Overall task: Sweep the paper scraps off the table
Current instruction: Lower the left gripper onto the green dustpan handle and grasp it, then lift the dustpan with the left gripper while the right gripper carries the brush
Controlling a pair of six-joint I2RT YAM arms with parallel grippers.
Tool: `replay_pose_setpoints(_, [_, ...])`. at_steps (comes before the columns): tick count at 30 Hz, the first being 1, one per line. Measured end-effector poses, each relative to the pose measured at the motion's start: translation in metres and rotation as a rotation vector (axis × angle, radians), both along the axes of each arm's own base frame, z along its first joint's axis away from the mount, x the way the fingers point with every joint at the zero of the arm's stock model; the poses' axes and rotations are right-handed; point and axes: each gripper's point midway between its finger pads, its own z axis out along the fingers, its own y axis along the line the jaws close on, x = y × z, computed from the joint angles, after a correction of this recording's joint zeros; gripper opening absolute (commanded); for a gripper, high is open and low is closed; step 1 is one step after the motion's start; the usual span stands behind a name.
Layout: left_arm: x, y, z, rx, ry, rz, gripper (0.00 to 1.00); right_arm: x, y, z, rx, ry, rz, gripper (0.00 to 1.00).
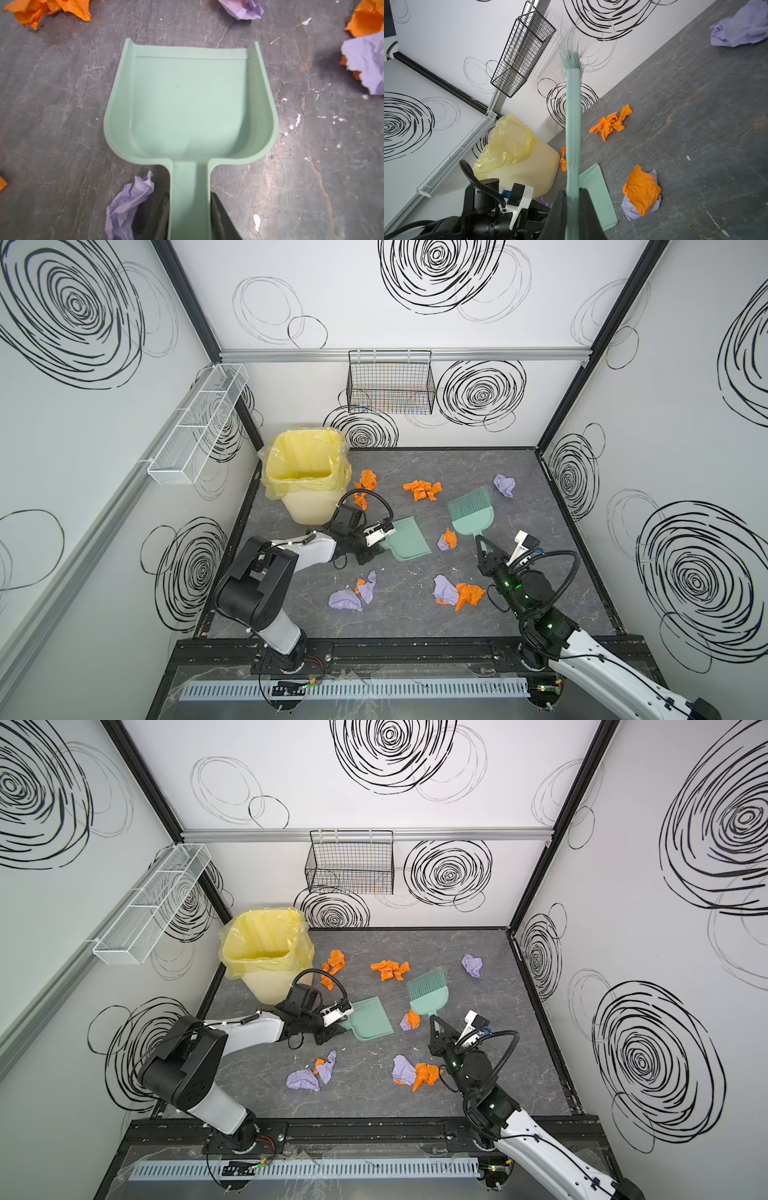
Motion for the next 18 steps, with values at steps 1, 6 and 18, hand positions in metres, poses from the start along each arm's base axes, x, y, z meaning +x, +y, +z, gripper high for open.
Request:
replay_pose_setpoints(1, [-0.001,0.0,0.002,-0.003,-0.005,-0.002,0.14,0.0,0.0,0.0,-0.001,0.001,0.0,0.09])
replay_pose_setpoints(6, [-0.005,-0.005,0.012,-0.03,0.02,-0.025,0.06,-0.003,-0.003,-0.001,-0.005,0.004,-0.005,0.08])
replay_pose_setpoints(18, [-0.016,0.006,0.097,-0.148,-0.056,-0.036,0.0,-0.004,-0.008,-0.018,-0.058,0.076,-0.011,0.09])
